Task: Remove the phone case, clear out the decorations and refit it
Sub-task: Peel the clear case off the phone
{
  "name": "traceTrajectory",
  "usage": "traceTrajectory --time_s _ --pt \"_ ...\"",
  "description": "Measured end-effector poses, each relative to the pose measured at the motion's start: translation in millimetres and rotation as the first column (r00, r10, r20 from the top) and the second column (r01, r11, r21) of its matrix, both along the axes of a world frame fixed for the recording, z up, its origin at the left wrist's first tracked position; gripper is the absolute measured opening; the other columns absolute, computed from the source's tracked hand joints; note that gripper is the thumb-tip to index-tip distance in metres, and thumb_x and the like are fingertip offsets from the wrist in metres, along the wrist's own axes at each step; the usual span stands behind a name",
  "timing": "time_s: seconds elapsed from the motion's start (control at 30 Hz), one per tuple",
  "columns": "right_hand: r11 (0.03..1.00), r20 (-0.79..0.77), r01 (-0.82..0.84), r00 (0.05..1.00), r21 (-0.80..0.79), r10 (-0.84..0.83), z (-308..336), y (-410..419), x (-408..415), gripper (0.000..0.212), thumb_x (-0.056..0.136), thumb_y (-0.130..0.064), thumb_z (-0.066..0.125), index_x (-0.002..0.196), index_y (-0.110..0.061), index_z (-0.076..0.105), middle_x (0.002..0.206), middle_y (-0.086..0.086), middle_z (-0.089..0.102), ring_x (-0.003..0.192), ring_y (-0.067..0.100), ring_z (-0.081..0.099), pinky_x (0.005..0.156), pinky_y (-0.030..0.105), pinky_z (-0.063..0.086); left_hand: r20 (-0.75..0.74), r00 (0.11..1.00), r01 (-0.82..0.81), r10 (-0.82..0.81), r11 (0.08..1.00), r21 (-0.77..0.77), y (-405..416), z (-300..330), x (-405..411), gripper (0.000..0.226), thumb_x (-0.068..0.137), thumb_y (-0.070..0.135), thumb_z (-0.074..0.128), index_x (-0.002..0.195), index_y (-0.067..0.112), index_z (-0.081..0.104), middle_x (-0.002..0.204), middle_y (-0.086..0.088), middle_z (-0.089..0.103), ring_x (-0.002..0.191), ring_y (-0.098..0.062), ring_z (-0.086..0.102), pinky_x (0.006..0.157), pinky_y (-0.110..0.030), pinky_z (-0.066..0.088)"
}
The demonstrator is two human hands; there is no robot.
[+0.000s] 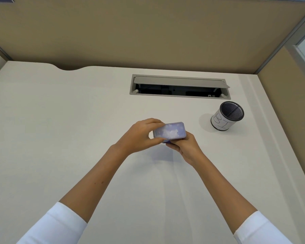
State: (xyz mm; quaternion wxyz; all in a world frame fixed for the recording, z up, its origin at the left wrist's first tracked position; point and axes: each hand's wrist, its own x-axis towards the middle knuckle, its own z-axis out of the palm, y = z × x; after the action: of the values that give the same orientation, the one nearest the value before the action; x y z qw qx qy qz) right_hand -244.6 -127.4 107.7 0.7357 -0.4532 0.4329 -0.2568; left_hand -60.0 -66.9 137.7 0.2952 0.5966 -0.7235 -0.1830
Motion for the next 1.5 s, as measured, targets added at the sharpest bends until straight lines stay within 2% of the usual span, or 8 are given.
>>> traceTrajectory --time_s 0.1,0.4,0.63,0.83,0.93,1.1,1.27,1.5 --pt "1.000 -0.003 0.005 1.000 0.004 -0.005 0.2 -1.2 0.8 0.030 0.086 0.004 0.057 0.113 -0.008 0.065 0.101 0.014 0.072 0.094 0.025 0.071 0.079 0.029 0.057 -0.021 1.000 -0.018 0.017 1.000 -0.008 -0.1 -1.6 0.0 0.043 0.081 0.031 0.069 0.118 0.010 0.066 0.119 -0.003 0.066 0.105 -0.016 0.061 0.089 -0.027 0.050" --pt "1.000 0.001 -0.005 1.000 0.024 0.005 -2.9 -3.1 2.0 0.035 0.085 0.002 0.060 0.119 -0.006 0.062 0.112 0.017 0.069 0.099 0.027 0.069 0.081 0.030 0.056 -0.077 0.996 -0.049 0.049 0.999 -0.005 -0.1 -4.3 -0.1 0.039 0.083 0.036 0.070 0.112 0.011 0.070 0.115 -0.004 0.068 0.103 -0.016 0.062 0.086 -0.028 0.052" --pt "1.000 -0.006 -0.001 1.000 0.023 0.002 -4.0 -4.6 3.4 0.037 0.084 0.000 0.063 0.120 -0.007 0.062 0.113 0.016 0.069 0.099 0.026 0.069 0.081 0.031 0.056 -0.088 0.995 -0.043 0.043 0.999 0.004 -2.0 -6.7 1.9 0.032 0.084 0.033 0.070 0.107 0.012 0.074 0.116 -0.007 0.068 0.102 -0.018 0.063 0.085 -0.025 0.051" --pt "1.000 -0.001 -0.012 1.000 0.020 0.012 -3.3 -5.4 2.4 0.035 0.085 0.001 0.062 0.119 -0.007 0.063 0.111 0.015 0.070 0.099 0.026 0.070 0.085 0.033 0.056 -0.094 0.995 -0.037 0.037 0.999 0.000 -2.4 -9.4 1.3 0.037 0.085 0.040 0.062 0.105 0.012 0.074 0.116 -0.009 0.068 0.101 -0.019 0.063 0.085 -0.025 0.051" --pt "1.000 -0.001 0.017 1.000 0.019 -0.017 -2.2 -5.0 2.5 0.034 0.085 0.002 0.060 0.118 -0.005 0.063 0.108 0.017 0.070 0.096 0.024 0.070 0.082 0.031 0.057 -0.058 0.998 -0.016 0.015 1.000 -0.011 -2.4 -14.2 0.7 0.034 0.086 0.038 0.063 0.108 0.014 0.073 0.122 -0.010 0.065 0.106 -0.022 0.062 0.087 -0.031 0.052" --pt "1.000 0.016 0.012 1.000 0.012 -0.012 -2.2 -2.8 4.8 0.035 0.083 0.006 0.058 0.115 -0.007 0.065 0.107 0.018 0.071 0.099 0.026 0.069 0.080 0.030 0.056 0.034 0.999 -0.025 0.027 0.999 -0.048 -0.5 -19.0 -10.4 0.048 0.084 0.049 0.058 0.121 0.020 0.065 0.127 -0.006 0.061 0.112 -0.023 0.056 0.086 -0.032 0.051" --pt "1.000 0.035 0.015 0.999 0.012 -0.016 -2.8 -0.7 7.6 0.041 0.081 0.014 0.051 0.117 -0.003 0.062 0.111 0.022 0.068 0.105 0.030 0.067 0.086 0.034 0.056 0.033 0.995 -0.090 0.094 0.991 -0.103 0.5 -21.0 -19.2 0.041 0.085 0.046 0.058 0.115 0.021 0.069 0.123 -0.008 0.064 0.108 -0.026 0.058 0.082 -0.035 0.053" --pt "1.000 0.039 -0.004 0.999 0.012 0.004 -2.6 -2.2 9.2 0.041 0.082 0.013 0.052 0.118 -0.003 0.062 0.113 0.023 0.068 0.107 0.031 0.066 0.090 0.036 0.055 0.050 0.994 -0.090 0.098 0.986 -0.144 -0.3 -21.6 -16.7 0.036 0.087 0.039 0.058 0.112 0.017 0.071 0.120 -0.011 0.065 0.104 -0.029 0.060 0.084 -0.034 0.050"
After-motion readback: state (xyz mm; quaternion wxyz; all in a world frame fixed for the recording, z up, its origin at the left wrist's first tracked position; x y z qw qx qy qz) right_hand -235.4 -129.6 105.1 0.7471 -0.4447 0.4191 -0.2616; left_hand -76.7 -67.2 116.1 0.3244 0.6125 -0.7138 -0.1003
